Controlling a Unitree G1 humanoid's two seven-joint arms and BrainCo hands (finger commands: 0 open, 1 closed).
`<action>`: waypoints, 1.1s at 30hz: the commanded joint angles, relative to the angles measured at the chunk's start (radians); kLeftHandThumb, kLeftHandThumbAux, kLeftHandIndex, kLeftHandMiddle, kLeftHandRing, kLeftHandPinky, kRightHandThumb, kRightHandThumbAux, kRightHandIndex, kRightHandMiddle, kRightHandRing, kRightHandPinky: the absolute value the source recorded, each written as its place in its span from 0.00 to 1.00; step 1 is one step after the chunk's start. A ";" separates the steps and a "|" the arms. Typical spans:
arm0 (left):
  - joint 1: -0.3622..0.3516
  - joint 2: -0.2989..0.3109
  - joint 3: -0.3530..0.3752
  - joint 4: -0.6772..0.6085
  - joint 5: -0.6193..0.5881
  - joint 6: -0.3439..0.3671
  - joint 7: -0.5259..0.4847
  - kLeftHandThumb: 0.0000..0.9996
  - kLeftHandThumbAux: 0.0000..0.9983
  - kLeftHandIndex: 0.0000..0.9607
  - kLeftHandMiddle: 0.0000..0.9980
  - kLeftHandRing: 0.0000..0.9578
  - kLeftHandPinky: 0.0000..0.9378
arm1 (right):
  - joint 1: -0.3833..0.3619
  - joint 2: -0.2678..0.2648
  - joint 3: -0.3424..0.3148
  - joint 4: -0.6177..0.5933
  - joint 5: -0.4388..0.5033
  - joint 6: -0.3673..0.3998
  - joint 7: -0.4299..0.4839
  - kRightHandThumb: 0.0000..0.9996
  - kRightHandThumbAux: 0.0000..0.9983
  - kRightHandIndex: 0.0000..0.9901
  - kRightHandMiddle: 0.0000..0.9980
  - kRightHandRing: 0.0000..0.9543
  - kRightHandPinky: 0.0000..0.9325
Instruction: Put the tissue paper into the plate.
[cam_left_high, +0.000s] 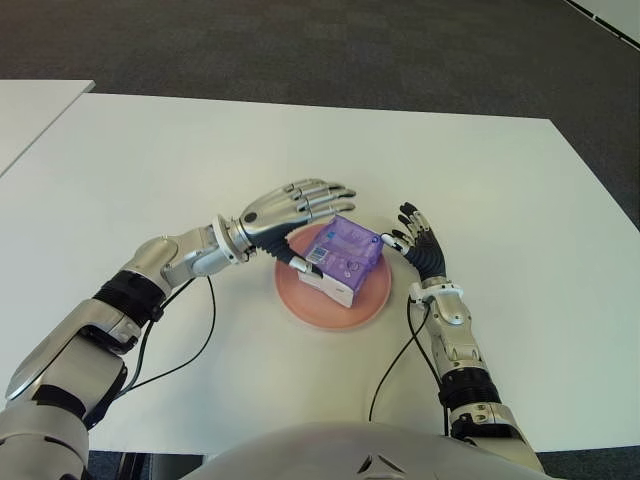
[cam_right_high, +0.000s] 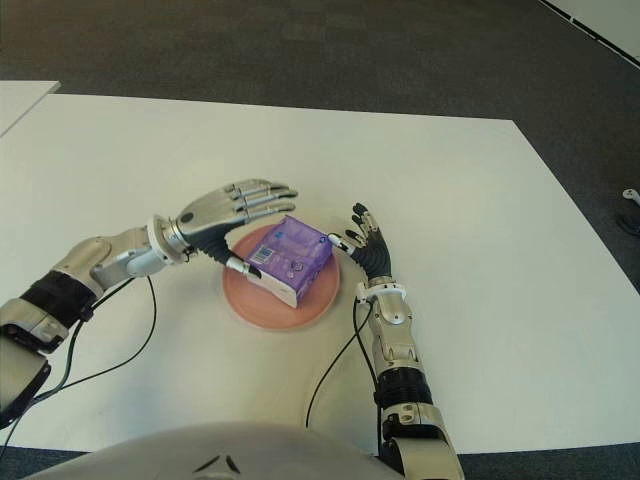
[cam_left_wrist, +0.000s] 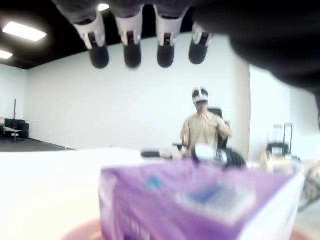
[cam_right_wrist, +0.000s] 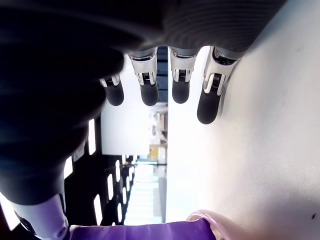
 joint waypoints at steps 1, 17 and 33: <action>0.017 0.020 0.072 0.028 -0.591 -0.040 -0.342 0.09 0.33 0.00 0.00 0.00 0.00 | 0.069 0.004 0.002 0.097 0.001 0.056 0.011 0.00 0.74 0.00 0.00 0.00 0.00; 0.151 -0.023 0.341 -0.246 -1.315 0.343 -0.632 0.01 0.33 0.00 0.00 0.00 0.00 | 0.071 0.010 0.000 0.105 0.014 0.054 0.029 0.00 0.75 0.00 0.00 0.00 0.00; 0.047 -0.123 0.547 0.071 -1.304 0.495 -0.669 0.02 0.36 0.00 0.00 0.00 0.00 | 0.084 0.020 0.020 0.063 0.006 0.069 0.043 0.00 0.72 0.00 0.00 0.00 0.00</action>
